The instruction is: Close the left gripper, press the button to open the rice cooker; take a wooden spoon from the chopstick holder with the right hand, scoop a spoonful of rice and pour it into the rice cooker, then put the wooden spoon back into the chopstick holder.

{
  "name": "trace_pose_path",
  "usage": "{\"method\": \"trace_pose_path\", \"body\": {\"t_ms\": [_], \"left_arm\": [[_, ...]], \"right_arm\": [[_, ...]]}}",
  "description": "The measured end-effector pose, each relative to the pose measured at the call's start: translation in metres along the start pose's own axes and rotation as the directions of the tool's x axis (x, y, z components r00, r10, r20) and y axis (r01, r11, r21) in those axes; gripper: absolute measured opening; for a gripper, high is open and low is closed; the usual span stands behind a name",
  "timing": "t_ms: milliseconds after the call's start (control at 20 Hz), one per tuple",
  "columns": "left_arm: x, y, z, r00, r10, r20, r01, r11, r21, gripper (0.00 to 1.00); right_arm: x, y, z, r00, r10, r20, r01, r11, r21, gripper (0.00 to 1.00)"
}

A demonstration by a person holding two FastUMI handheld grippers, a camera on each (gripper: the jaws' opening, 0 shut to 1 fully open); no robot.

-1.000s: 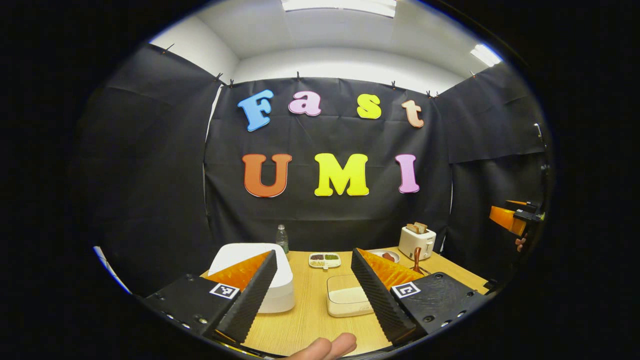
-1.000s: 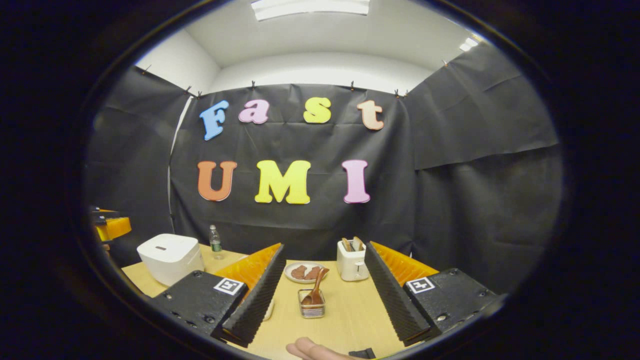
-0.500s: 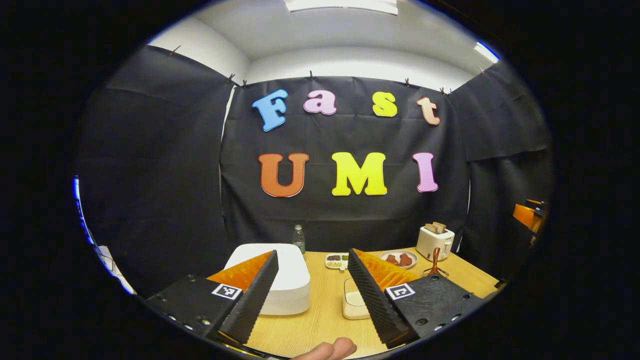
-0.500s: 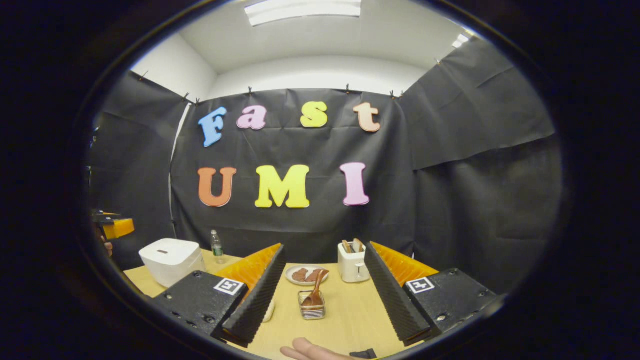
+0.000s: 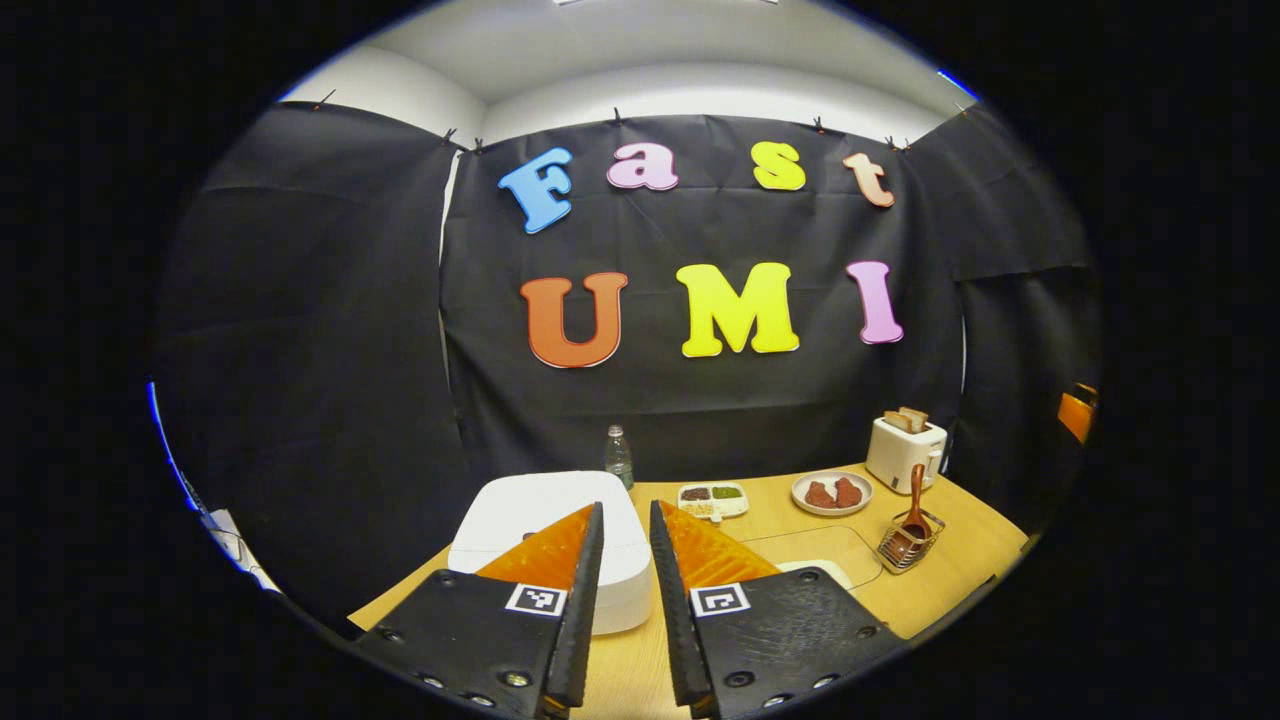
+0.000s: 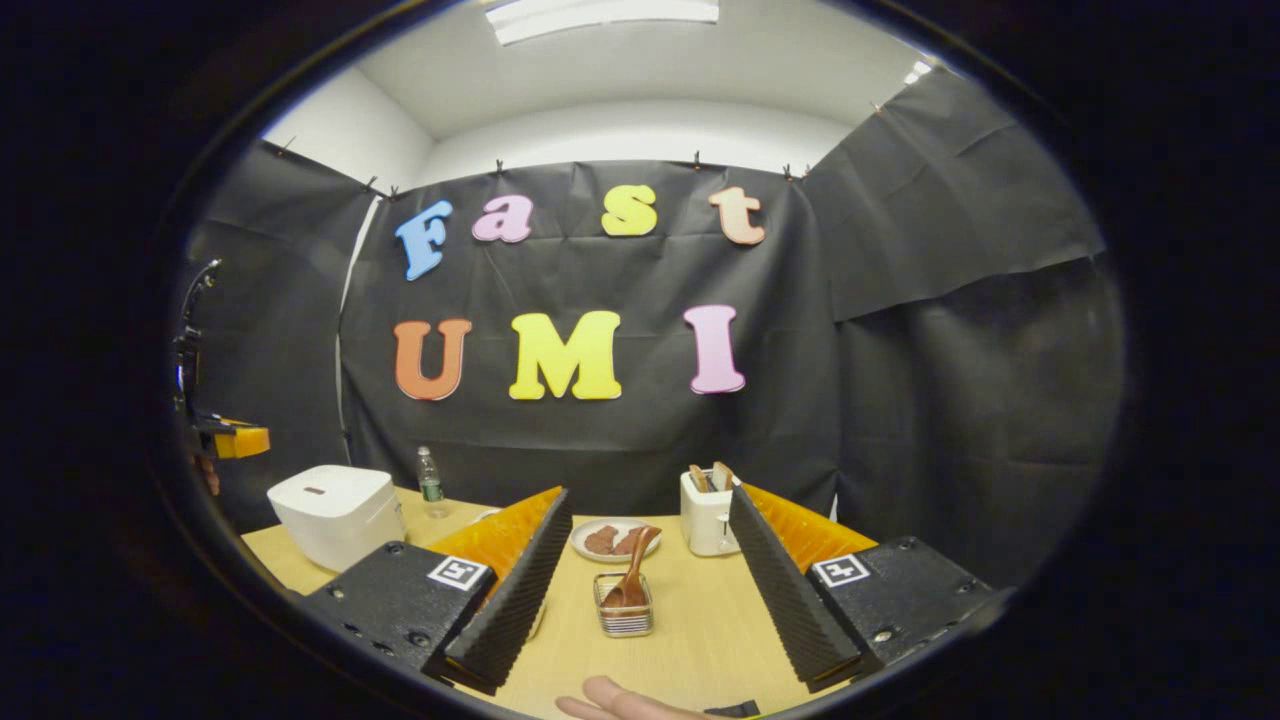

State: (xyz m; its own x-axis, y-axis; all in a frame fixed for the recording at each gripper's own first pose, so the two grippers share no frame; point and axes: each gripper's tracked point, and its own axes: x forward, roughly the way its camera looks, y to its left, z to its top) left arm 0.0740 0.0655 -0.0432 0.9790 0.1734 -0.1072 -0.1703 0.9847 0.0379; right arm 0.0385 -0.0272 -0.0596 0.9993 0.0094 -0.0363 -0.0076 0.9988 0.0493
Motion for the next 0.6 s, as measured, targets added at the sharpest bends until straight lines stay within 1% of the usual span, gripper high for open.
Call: {"method": "trace_pose_path", "body": {"t_ms": [50, 100, 150, 200, 250, 300, 350, 400, 450, 550, 600], "left_arm": [[0.010, 0.011, 0.000, 0.999, 0.041, 0.007, -0.041, 0.999, 0.006, 0.30], [0.020, 0.015, -0.001, 0.998, 0.058, 0.007, -0.058, 0.998, 0.005, 0.29], [0.036, 0.027, -0.011, 0.995, 0.098, -0.007, -0.099, 0.995, -0.022, 0.29], [0.042, 0.028, -0.014, 0.994, 0.102, -0.028, -0.103, 0.993, -0.053, 0.00], [0.051, 0.026, -0.024, 0.995, 0.088, -0.056, -0.092, 0.993, -0.075, 0.01], [0.059, 0.029, -0.029, 0.993, 0.089, -0.074, -0.095, 0.992, -0.084, 0.00], [0.066, 0.034, -0.034, 0.991, 0.095, -0.099, -0.104, 0.990, -0.092, 0.00], [0.083, 0.038, -0.042, 0.988, 0.089, -0.127, -0.102, 0.990, -0.099, 0.00], [0.092, 0.041, -0.052, 0.981, 0.093, -0.172, -0.113, 0.987, -0.111, 0.00], [0.106, 0.045, -0.065, 0.971, 0.096, -0.218, -0.121, 0.987, -0.108, 0.00], [0.112, 0.049, -0.072, 0.964, 0.109, -0.241, -0.134, 0.987, -0.091, 0.00]], "right_arm": [[0.005, -0.002, -0.004, 1.000, -0.007, 0.000, 0.007, 1.000, -0.003, 0.96], [0.009, -0.006, -0.006, 1.000, -0.019, 0.003, 0.019, 1.000, -0.013, 0.96], [0.013, -0.009, -0.009, 1.000, -0.030, 0.007, 0.030, 0.999, -0.026, 0.96], [0.017, -0.011, -0.012, 0.999, -0.038, 0.011, 0.038, 0.999, -0.036, 1.00], [0.021, -0.012, -0.014, 0.999, -0.044, 0.015, 0.044, 0.998, -0.044, 1.00], [0.024, -0.013, -0.017, 0.999, -0.045, 0.015, 0.046, 0.998, -0.049, 1.00], [0.027, -0.014, -0.021, 0.999, -0.043, 0.011, 0.043, 0.998, -0.051, 0.96], [0.030, -0.014, -0.026, 0.999, -0.038, 0.003, 0.038, 0.998, -0.049, 1.00], [0.033, -0.014, -0.030, 0.999, -0.033, -0.004, 0.033, 0.998, -0.047, 1.00], [0.038, -0.016, -0.037, 0.999, -0.034, -0.017, 0.033, 0.998, -0.048, 1.00], [0.041, -0.017, -0.040, 0.999, -0.034, -0.023, 0.033, 0.998, -0.049, 0.96]]}}
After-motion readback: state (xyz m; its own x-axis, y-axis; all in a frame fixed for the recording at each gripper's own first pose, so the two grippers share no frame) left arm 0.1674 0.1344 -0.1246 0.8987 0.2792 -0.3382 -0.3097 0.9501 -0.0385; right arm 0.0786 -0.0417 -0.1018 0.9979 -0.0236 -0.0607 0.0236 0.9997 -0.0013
